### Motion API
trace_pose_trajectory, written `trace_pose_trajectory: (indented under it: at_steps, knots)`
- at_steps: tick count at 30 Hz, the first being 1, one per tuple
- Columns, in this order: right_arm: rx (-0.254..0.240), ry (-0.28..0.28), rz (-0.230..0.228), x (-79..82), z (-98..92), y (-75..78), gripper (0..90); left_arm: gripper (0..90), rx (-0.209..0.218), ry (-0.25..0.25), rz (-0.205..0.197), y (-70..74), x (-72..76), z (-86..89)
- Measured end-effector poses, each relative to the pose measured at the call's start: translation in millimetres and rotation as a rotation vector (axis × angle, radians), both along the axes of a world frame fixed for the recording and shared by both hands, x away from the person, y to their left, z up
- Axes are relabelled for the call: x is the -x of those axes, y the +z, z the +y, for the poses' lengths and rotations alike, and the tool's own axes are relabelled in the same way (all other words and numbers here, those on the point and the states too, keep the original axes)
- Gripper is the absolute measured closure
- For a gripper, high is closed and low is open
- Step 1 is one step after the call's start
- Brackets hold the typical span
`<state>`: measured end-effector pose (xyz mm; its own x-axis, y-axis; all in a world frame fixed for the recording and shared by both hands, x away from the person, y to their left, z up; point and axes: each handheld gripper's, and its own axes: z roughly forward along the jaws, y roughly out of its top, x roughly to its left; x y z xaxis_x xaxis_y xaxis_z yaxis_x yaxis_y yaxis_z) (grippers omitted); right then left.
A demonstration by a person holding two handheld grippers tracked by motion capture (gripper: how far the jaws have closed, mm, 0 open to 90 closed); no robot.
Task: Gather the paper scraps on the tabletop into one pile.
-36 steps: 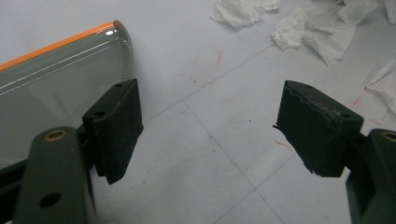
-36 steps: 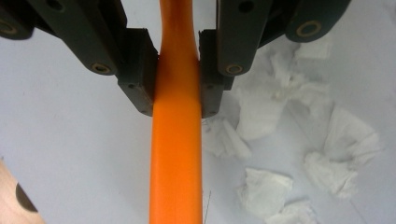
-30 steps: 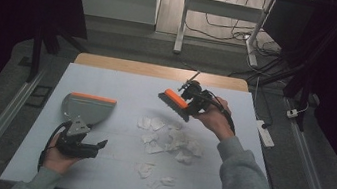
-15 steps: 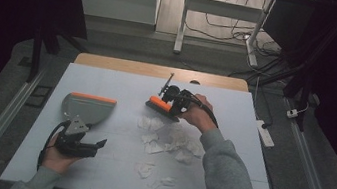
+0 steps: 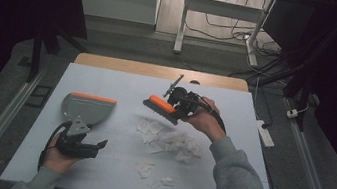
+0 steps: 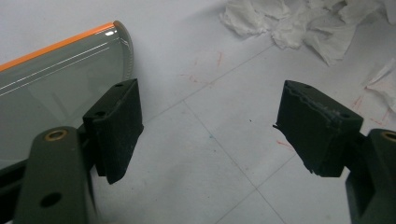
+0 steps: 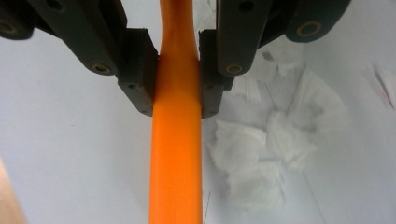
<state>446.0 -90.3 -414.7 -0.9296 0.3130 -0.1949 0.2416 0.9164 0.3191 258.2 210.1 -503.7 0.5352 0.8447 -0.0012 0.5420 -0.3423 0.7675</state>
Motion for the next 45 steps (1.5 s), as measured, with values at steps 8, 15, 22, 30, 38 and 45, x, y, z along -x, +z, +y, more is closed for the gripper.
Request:
trace_pose_trajectory:
  at_steps: [8,15,22,30,38,45]
  knots:
    - [-0.14,-0.103,0.016,6.3,10.7,3.8,70.9,23.5,-0.002,0.004,0.0,-0.1,-0.2,0.8]
    - [-0.205,-0.092,0.065,14.2,46.3,-8.7,70.8,23.6,-0.002,0.001,0.009,-1.6,-1.2,0.8]
    - [-0.279,-0.136,0.148,13.6,68.4,-25.8,70.8,23.7,-0.004,0.003,0.009,-2.2,-1.4,1.6]
    - [-0.27,-0.218,0.205,6.5,66.1,-45.9,70.9,23.8,-0.005,0.003,0.009,-2.4,-1.4,1.1]
    - [-0.269,-0.358,0.225,7.5,17.8,-44.3,70.9,23.8,-0.004,0.001,0.01,-2.4,-1.6,0.4]
    - [-0.323,-0.37,0.183,19.0,-11.5,-18.7,70.9,23.8,-0.01,0.002,0.012,-2.5,-1.8,-0.5]
